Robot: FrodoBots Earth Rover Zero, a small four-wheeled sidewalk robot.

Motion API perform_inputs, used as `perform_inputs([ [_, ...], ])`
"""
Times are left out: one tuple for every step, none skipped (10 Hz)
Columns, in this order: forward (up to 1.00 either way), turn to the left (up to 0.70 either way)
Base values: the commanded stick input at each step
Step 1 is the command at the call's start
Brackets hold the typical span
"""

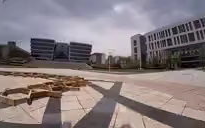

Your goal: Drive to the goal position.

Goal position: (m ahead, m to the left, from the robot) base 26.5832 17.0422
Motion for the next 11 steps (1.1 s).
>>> perform_inputs([
  [0.70, 0.00],
  [0.70, 0.00],
  [0.70, 0.00],
  [0.70, -0.19],
  [0.70, -0.35],
  [0.70, -0.33],
  [0.70, -0.20],
  [0.70, -0.09],
  [0.70, -0.02],
  [0.70, 0.00],
  [0.70, 0.00],
])
